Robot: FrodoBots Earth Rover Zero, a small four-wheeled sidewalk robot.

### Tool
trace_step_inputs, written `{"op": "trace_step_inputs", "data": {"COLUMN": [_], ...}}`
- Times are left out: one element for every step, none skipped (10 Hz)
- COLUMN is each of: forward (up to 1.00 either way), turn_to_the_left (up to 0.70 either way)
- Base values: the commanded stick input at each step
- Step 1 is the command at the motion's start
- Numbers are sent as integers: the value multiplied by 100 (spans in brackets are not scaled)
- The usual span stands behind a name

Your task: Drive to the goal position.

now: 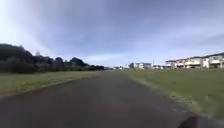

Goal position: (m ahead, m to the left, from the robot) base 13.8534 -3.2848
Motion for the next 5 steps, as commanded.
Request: {"op": "trace_step_inputs", "data": {"forward": [100,100,100,100,100], "turn_to_the_left": [0,0,0,0,0]}}
